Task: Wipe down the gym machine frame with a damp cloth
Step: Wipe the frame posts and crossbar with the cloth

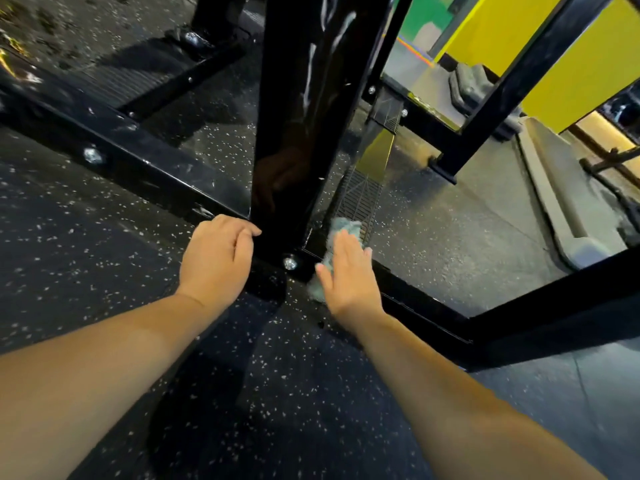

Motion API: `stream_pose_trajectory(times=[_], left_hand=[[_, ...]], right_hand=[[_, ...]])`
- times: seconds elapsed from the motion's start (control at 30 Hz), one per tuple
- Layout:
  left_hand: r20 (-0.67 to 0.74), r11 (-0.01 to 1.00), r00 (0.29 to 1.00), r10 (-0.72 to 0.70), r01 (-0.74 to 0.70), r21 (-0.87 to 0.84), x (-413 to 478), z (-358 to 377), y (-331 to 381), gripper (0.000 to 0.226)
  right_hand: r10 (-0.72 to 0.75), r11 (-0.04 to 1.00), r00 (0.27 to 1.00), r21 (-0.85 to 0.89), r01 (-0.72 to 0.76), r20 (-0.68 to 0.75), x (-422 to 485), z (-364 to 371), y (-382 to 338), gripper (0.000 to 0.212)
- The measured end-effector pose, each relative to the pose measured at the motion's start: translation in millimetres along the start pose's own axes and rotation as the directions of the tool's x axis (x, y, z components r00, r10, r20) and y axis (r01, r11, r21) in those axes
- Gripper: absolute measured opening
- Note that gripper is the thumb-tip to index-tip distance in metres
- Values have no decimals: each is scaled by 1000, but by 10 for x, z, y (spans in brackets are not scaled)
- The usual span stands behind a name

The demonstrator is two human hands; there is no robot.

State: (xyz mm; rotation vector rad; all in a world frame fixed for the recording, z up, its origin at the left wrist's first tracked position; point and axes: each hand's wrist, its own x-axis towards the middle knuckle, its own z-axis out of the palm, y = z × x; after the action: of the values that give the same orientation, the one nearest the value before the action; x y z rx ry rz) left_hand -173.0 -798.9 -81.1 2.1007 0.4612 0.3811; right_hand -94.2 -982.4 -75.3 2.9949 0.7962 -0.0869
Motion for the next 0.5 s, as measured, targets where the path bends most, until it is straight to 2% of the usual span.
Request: stream_pose_trajectory(times=[0.07,0.17,0.2,0.27,0.33,0.4,0.5], left_hand=[[20,998,998,53,-54,43,19,26,-25,27],[66,989,989,131,-135,64,18,81,-44,26],[80,985,984,158,-162,55,19,94,-39,28],[113,978,974,198,-203,39,12,110,-13,36],[126,966,961,246,-253,42,-1,124,-4,43],[107,952,948,299,-304,42,-25,144,0,47],[108,937,935,338,-345,54,-37,170,-17,44]], right_hand=[[-64,992,998,-108,63,-10,133,29,-193,63],[-322,938,944,-155,309,-69,-76,93,6,74],[-305,951,948,-85,298,-89,-183,83,158,80],[-211,974,964,48,222,-162,-348,72,532,79],[-221,975,974,11,222,-57,-453,-16,681,75],[-250,965,962,-50,256,110,-465,-11,694,88],[-282,954,937,-43,297,207,-323,-41,654,87]])
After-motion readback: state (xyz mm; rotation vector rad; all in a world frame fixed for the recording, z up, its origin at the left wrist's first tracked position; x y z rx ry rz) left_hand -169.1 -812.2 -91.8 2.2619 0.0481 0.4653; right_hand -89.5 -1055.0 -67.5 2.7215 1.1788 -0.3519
